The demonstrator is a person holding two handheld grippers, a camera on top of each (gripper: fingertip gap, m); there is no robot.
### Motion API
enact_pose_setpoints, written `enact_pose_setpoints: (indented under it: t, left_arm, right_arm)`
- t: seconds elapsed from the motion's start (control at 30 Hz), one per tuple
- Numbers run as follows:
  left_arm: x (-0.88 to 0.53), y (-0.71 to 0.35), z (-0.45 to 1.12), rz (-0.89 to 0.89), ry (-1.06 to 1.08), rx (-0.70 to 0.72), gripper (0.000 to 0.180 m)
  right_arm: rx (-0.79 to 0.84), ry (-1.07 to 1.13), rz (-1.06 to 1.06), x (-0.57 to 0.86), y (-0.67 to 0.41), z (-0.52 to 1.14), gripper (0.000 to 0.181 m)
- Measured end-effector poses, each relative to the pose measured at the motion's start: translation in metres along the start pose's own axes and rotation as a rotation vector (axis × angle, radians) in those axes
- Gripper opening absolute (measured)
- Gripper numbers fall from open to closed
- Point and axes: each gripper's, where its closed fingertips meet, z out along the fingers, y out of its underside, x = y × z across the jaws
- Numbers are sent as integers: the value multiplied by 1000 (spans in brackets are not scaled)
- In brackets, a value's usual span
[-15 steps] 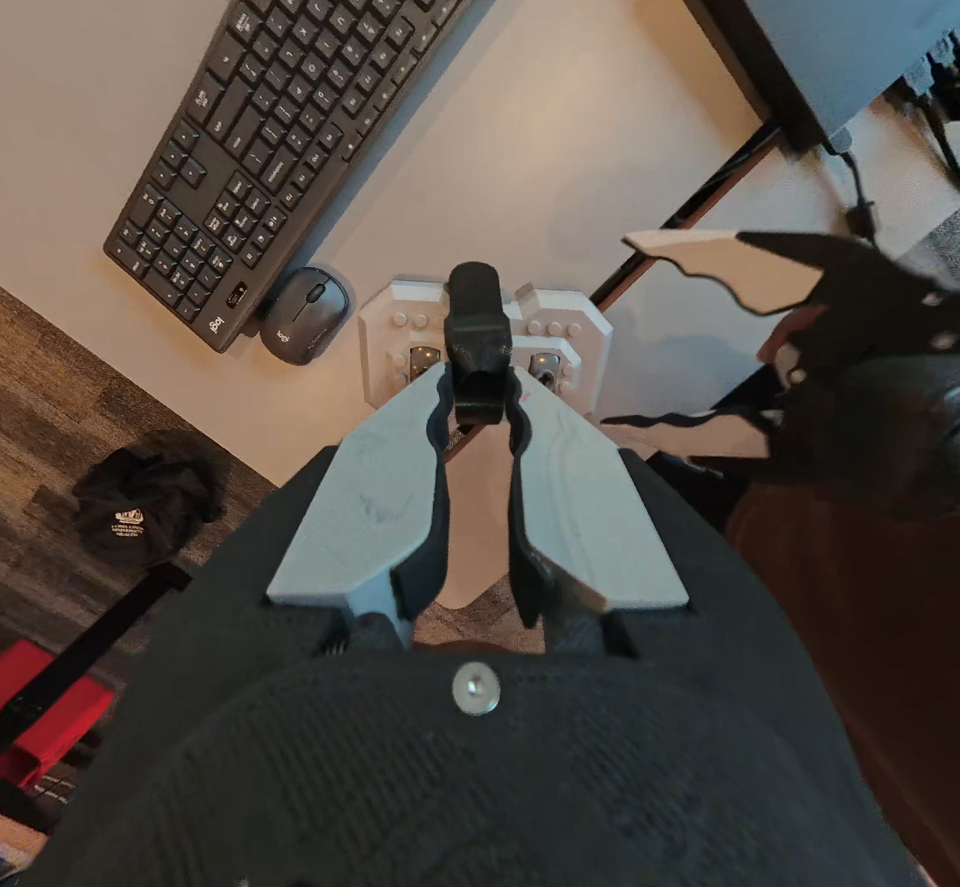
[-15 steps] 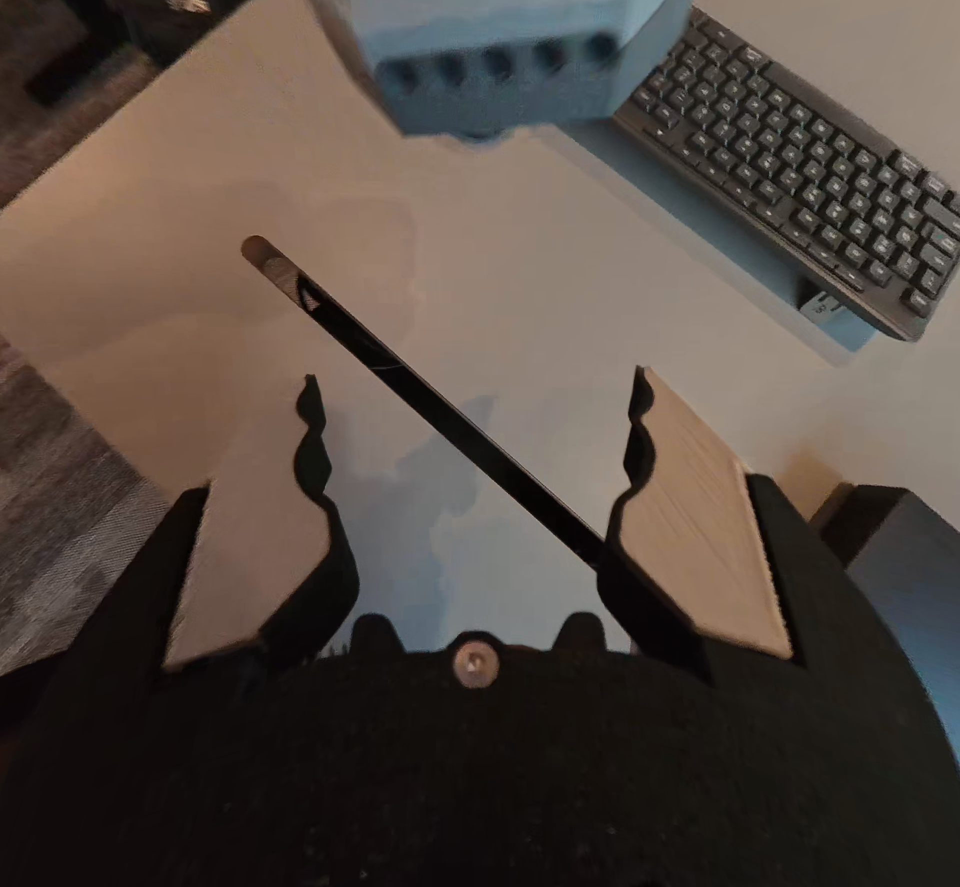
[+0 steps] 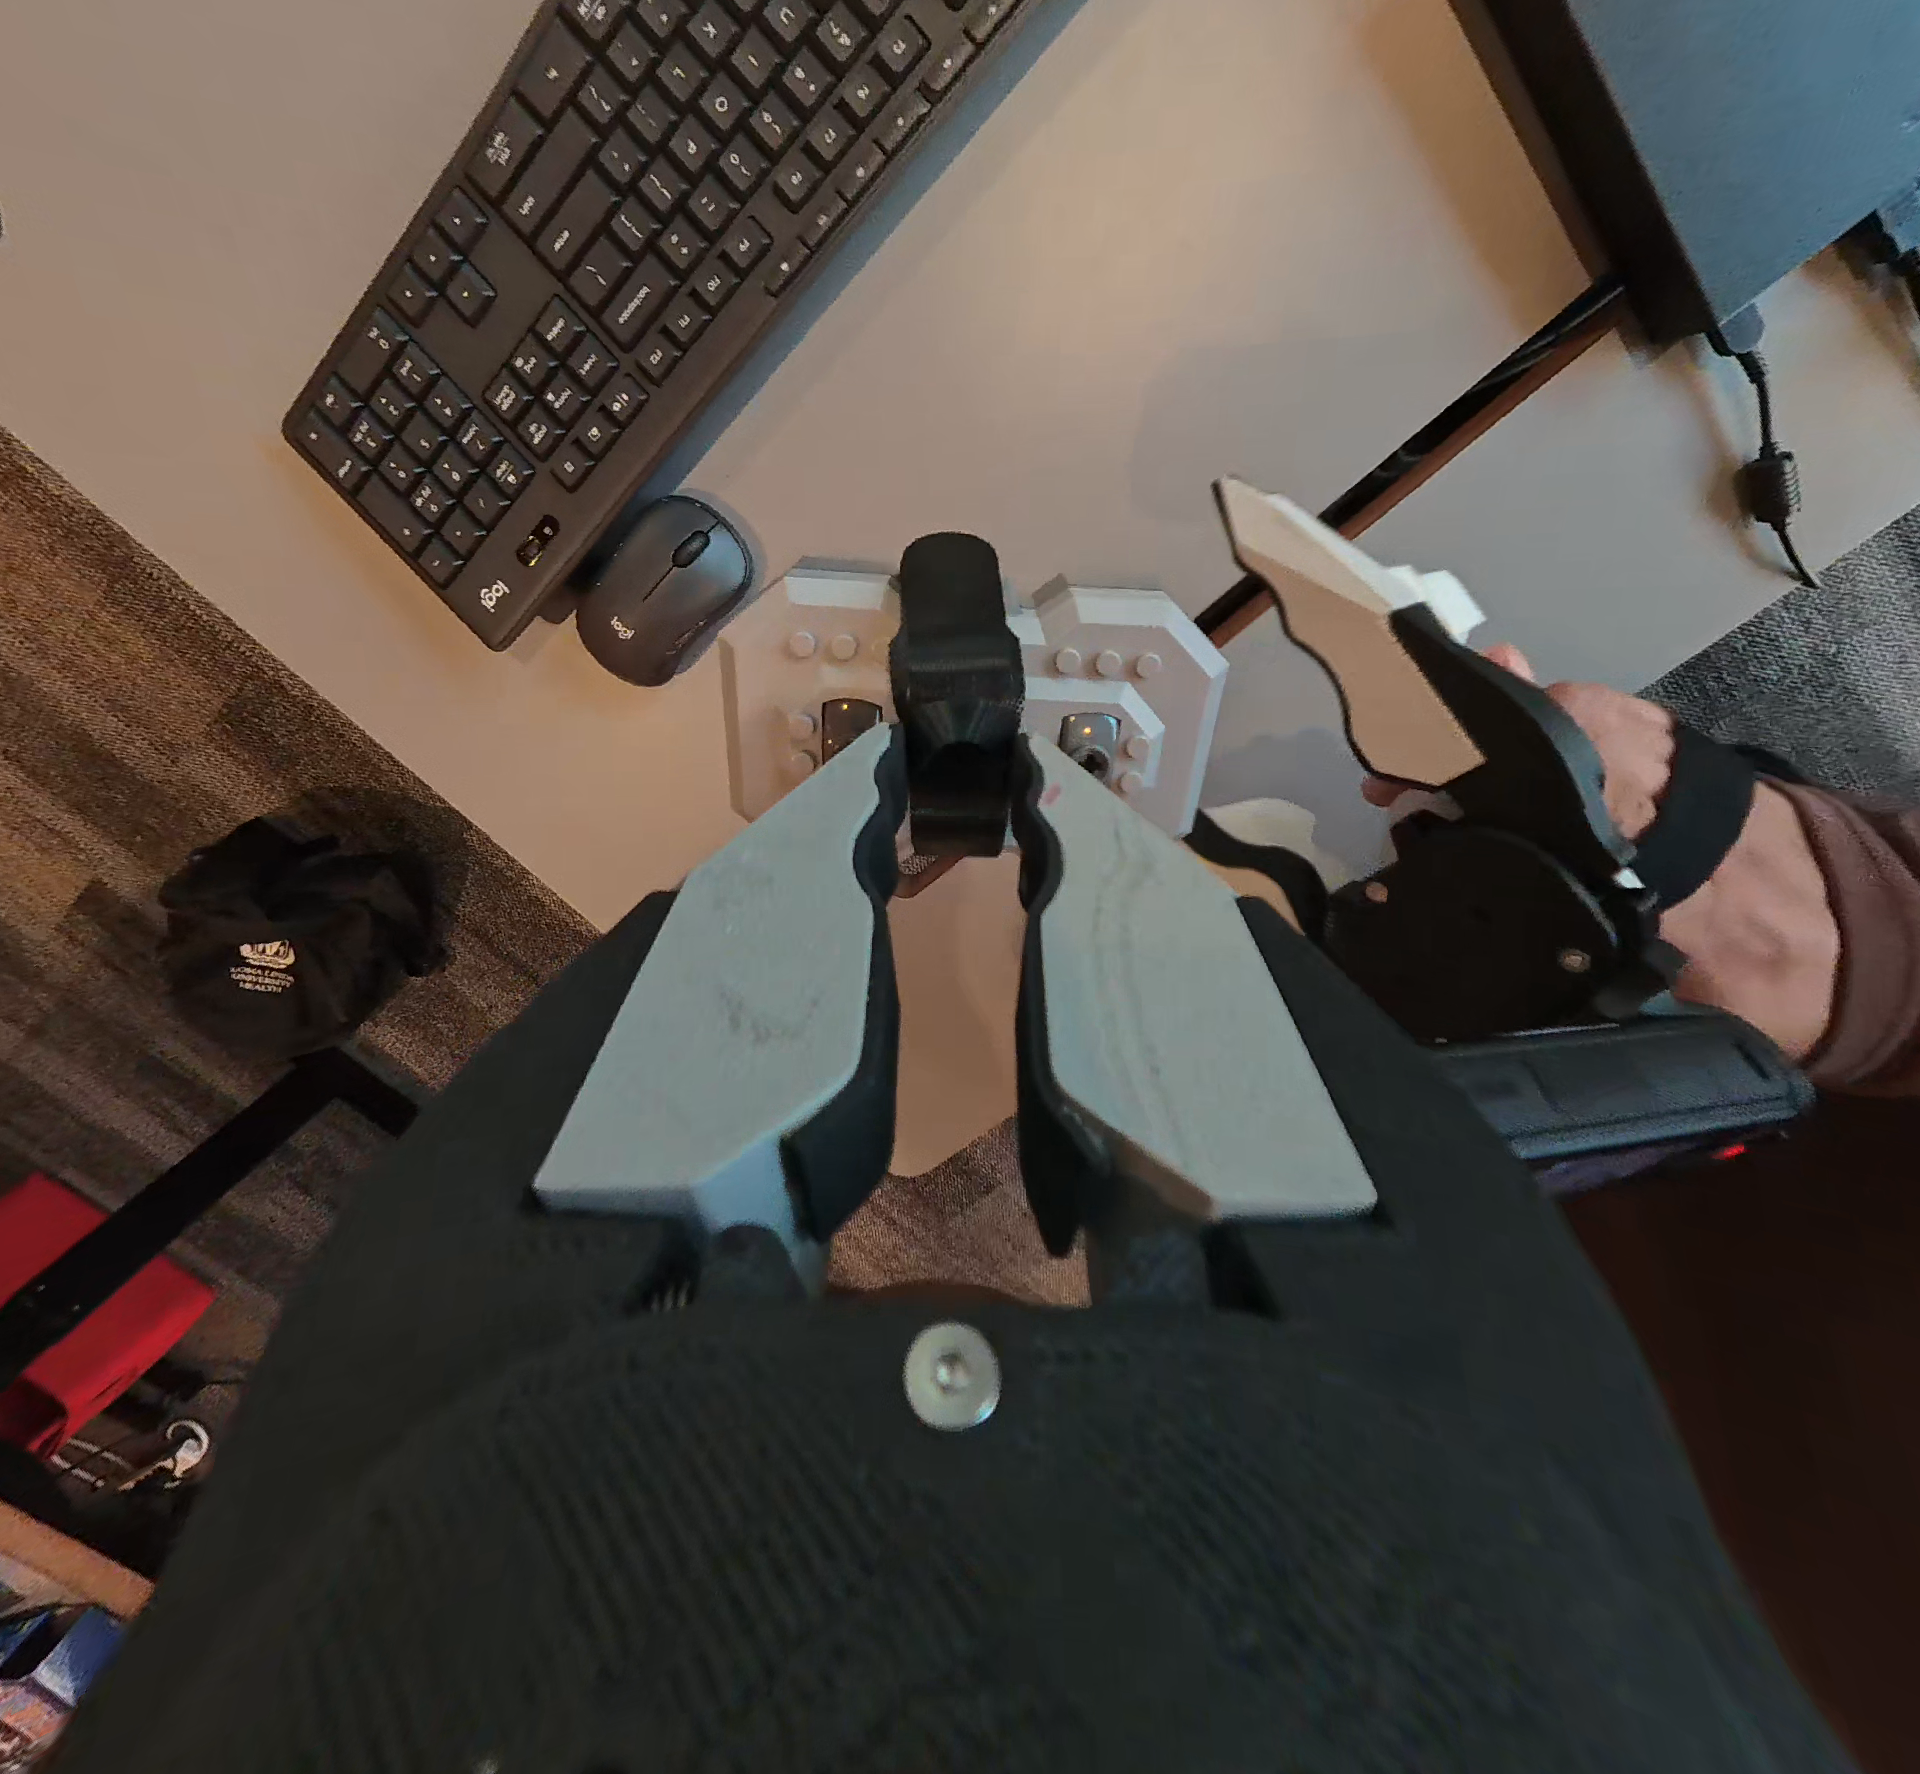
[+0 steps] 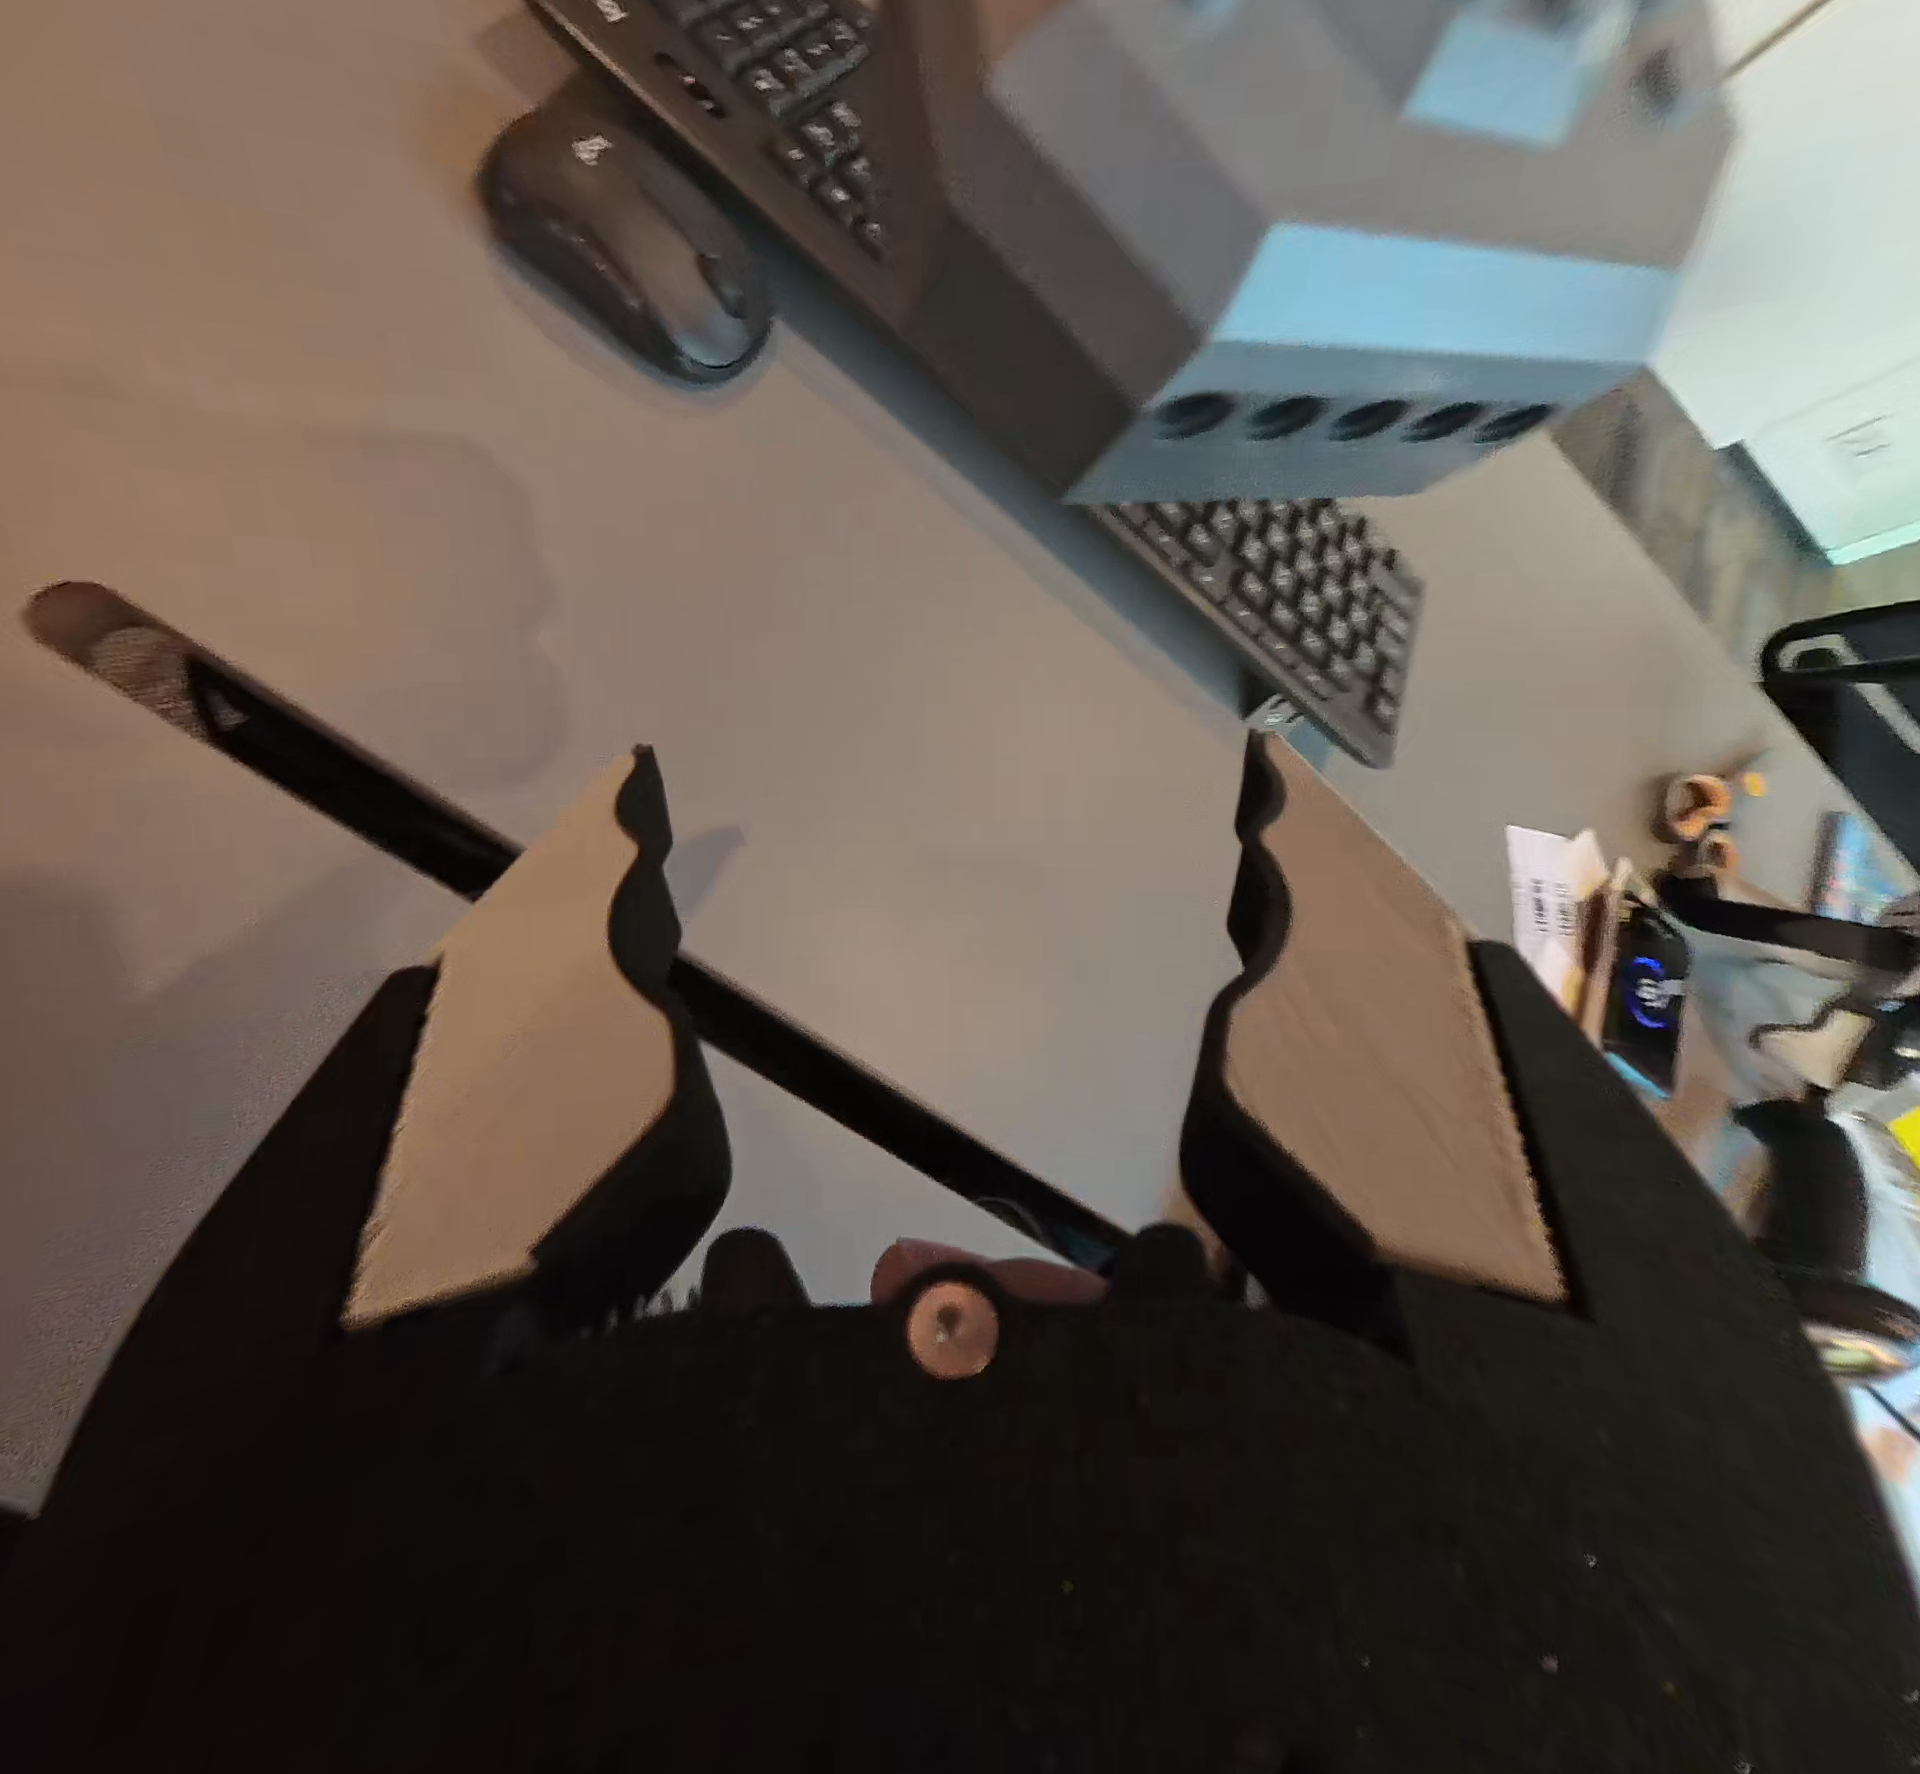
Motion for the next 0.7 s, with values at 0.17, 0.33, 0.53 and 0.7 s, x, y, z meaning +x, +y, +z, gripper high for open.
enact_pose_setpoints:
  t: [0.17,0.33,0.53,0.7]
  left_arm:
    - [-4,-4,3,-49,25,28,17]
    - [-3,-8,4,-77,69,49,17]
    - [-7,-11,7,-94,84,48,17]
    - [-6,-9,16,-106,105,36,17]
  right_arm:
    - [-18,163,-31,42,-8,-9,108]
    - [-75,299,-67,64,-12,-27,108]
    - [-142,380,-49,57,-7,-49,106]
    - [-143,373,-30,36,-2,-69,107]
